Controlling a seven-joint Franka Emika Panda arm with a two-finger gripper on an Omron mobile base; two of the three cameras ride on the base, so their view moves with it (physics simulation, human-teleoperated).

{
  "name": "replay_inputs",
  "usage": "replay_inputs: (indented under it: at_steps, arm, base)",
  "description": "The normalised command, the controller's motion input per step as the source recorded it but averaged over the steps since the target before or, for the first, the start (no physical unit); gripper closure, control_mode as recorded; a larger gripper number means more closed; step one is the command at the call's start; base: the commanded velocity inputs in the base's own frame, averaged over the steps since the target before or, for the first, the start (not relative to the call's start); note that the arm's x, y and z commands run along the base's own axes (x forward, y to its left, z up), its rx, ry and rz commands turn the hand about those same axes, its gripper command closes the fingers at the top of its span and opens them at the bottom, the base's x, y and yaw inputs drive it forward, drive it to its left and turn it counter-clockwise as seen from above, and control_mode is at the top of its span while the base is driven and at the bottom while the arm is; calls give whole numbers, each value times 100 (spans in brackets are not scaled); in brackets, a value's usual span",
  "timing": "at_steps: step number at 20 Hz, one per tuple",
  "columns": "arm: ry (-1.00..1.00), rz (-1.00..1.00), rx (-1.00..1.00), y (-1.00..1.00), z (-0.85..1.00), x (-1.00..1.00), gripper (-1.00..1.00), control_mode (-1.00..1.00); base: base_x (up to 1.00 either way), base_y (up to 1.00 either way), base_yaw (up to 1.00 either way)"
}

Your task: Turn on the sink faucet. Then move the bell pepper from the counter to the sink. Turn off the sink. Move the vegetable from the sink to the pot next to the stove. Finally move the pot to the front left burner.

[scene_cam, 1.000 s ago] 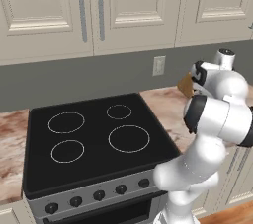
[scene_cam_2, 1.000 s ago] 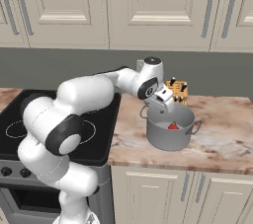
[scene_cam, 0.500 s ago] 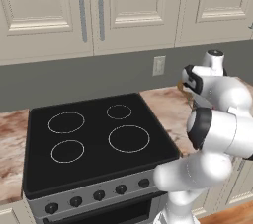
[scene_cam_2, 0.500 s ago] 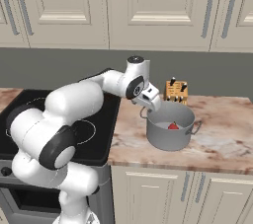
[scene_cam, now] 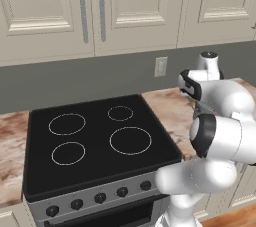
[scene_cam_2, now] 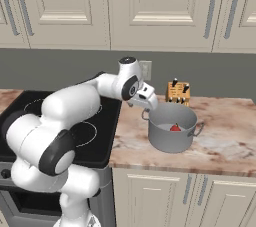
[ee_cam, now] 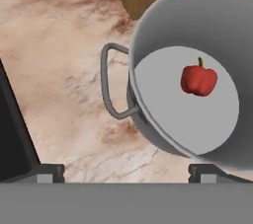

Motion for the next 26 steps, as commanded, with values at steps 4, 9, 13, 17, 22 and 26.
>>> replay_inputs:
  at_steps: [4, 9, 13, 17, 22, 26]
  arm:
    - [2, 10, -9, 0, 0, 0, -100, -100]
    - [1, 10, -7, 0, 0, 2, -100, -100]
    - [0, 8, -2, -2, 0, 8, -100, -100]
    - [0, 2, 0, -15, -9, 3, -100, -100]
    - [0, 0, 0, -15, -15, 18, -100, -100]
    - [0, 0, 0, -4, -15, 33, -100, -100]
  base:
    - [0, 0, 0]
    - [0, 0, 0]
    - [0, 0, 0]
    - [0, 0, 0]
    - [0, 0, 0]
    - [0, 0, 0]
